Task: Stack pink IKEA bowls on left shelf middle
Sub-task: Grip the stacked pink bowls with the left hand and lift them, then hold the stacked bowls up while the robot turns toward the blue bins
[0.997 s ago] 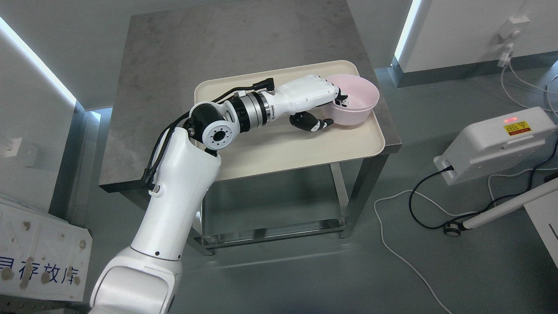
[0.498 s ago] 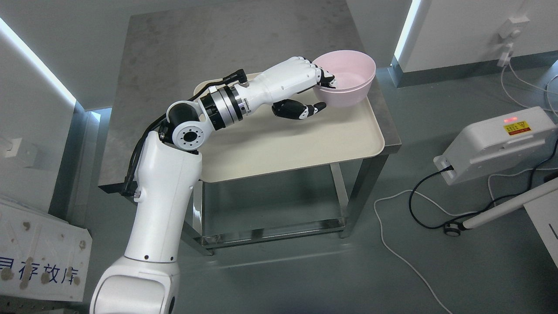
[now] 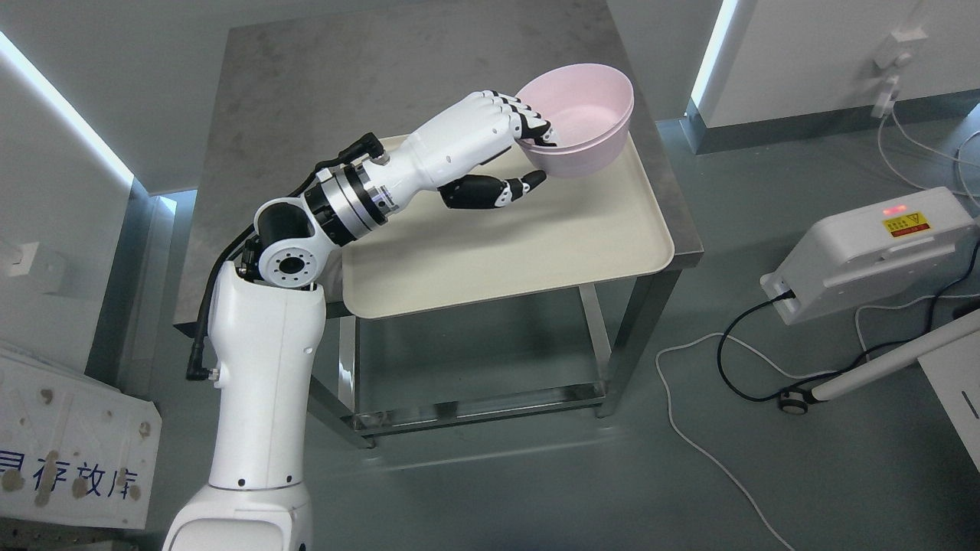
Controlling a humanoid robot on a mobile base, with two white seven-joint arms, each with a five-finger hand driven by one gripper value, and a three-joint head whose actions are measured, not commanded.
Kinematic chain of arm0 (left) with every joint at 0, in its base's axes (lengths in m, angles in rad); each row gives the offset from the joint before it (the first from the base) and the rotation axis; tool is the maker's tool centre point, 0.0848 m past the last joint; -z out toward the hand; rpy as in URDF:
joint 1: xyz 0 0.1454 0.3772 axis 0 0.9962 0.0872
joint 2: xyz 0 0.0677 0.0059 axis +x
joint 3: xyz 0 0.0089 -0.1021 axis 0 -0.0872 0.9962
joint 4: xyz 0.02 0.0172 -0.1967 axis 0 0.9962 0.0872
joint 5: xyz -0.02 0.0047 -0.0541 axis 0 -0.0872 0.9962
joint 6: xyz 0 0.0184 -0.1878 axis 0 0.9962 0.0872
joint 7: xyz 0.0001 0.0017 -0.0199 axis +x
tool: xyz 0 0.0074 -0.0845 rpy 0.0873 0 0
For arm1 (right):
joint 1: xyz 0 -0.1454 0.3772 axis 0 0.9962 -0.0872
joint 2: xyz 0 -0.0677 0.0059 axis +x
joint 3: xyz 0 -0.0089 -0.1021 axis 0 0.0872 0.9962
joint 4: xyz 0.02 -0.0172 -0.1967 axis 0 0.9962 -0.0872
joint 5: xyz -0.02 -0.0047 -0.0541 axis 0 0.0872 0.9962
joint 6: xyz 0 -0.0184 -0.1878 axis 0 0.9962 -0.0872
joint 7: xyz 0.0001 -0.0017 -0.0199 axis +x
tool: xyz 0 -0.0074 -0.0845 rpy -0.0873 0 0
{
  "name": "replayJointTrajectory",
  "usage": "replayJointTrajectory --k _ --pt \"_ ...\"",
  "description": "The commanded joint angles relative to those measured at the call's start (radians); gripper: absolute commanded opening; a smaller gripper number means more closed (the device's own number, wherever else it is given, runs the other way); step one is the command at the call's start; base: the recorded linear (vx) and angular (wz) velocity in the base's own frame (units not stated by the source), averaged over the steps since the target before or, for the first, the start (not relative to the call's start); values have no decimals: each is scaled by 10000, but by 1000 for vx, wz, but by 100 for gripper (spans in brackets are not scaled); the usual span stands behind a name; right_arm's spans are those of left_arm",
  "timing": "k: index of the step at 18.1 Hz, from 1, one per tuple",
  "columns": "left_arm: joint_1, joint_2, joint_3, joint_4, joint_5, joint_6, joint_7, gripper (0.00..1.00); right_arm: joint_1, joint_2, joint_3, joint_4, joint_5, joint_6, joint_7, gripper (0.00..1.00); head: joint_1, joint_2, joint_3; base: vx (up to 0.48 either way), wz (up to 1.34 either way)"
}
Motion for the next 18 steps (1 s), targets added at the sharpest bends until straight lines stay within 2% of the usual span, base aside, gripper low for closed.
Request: replayJointTrajectory --k 1,10,18 --pt "455 160 957 -1375 211 -5 -14 9 1 -174 0 0 0 7 -4 100 0 0 0 0 0" --pt "1145 160 1140 -1560 226 -5 -198 10 1 -174 0 0 0 7 -4 100 0 0 0 -30 -21" --pt "1391 160 1647 -1559 578 -5 -244 10 1 -174 0 0 0 7 -4 100 0 0 0 -170 -2"
